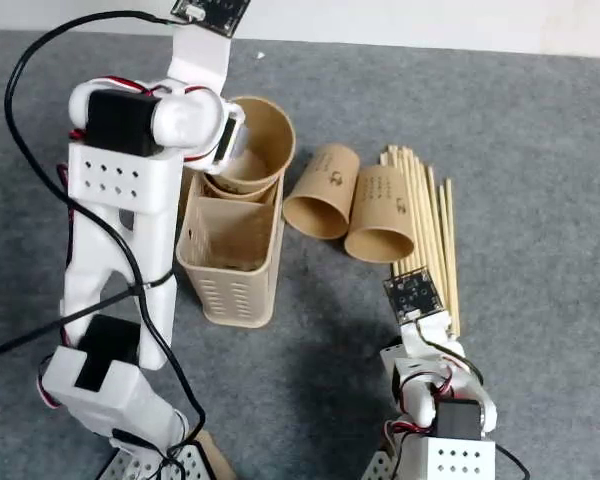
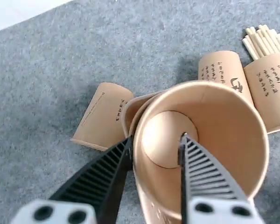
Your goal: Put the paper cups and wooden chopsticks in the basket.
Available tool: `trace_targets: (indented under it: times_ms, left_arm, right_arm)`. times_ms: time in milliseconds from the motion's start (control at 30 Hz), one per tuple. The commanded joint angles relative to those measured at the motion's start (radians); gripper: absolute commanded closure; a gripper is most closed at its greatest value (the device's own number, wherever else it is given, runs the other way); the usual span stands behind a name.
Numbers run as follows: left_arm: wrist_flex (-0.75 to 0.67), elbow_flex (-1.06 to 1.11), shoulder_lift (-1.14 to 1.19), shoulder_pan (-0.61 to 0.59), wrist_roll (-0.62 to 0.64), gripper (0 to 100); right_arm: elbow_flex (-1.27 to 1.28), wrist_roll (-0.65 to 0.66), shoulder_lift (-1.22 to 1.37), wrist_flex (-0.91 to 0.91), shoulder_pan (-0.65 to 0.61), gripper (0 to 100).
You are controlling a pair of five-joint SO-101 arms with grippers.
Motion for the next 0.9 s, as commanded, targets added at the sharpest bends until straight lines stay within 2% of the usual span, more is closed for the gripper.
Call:
trace_targets:
  times_ms: [0,167,267,333,467,567,700,867]
  left_arm:
    - [0.008,-0.030,-0.030,-0.024,0.009,81]
    - [0.005,-0.200,-0.148,-0.073,0.008,81]
    - [0.006,-0.334,-0.240,-0.145,0.003,81]
    - [0.009,-0.331,-0.311,-0.231,0.002,81]
    - [0.009,-0.096,-0.458,-0.386,-0.021,81]
    - [0.006,0.151,-0.553,-0.412,-0.121,81]
    - [0.005,0.390,-0.627,-0.427,-0.212,81]
    - [0.003,0.493,-0.638,-0.504,-0.285,80]
  right_arm:
    - [0.137,0.012,-0.010,0.005,0.007,99.5]
    - [0.137,0.017,-0.012,-0.019,0.013,99.5]
    - [0.133,0.084,-0.012,-0.147,0.099,99.5]
    - [0.105,0.086,-0.002,-0.271,0.134,98.5]
    - [0.004,0.172,0.001,-0.311,0.082,85.7]
    - [-0.062,0.252,0.002,-0.309,0.013,76.2]
    - [-0.093,0.319,0.002,-0.349,-0.079,74.8]
    - [-0.094,0.436,0.039,-0.440,-0.093,74.5]
